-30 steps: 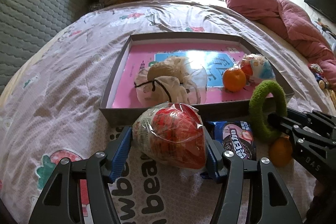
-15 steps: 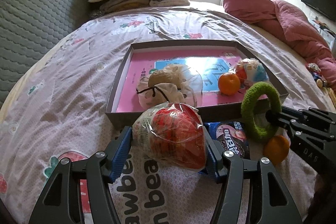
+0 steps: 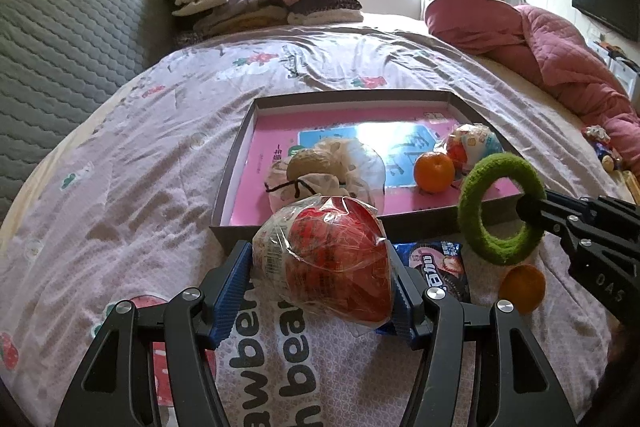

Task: Organize objects
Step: 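Lift and carry the red ball and green ring over the pink tray with both tools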

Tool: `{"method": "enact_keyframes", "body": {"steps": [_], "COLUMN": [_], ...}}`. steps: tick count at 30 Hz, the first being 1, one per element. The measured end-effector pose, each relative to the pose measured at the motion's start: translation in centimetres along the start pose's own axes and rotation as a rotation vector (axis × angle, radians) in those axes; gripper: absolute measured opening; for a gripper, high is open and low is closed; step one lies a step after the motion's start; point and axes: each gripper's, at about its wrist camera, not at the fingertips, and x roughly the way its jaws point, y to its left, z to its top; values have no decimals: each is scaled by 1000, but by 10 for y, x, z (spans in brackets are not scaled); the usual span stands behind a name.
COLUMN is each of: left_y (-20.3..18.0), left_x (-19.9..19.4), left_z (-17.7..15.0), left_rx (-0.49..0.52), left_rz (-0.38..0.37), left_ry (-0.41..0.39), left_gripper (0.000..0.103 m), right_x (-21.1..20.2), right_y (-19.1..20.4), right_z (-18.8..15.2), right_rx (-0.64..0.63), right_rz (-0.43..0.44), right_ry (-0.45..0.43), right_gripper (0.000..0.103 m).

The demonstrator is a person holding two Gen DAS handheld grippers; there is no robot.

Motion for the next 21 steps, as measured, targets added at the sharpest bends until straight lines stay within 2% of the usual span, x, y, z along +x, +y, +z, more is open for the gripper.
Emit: {"method": "enact_keyframes", "body": {"steps": [12,21], "left_y": [-3,-7], "left_x": [-9,-22], "left_z": [2,6], "left_rx": [13,10], "left_rz": [5,14], "left_ry": [-32,-71], "left_gripper": [64,64], "right_x": [-13,-30], "right_y": [-1,3], "right_z": [4,9], "right_rx": [15,12], "right_rz": [30,29], "right_ry": [-44,-108], "right_gripper": [14,14]}}
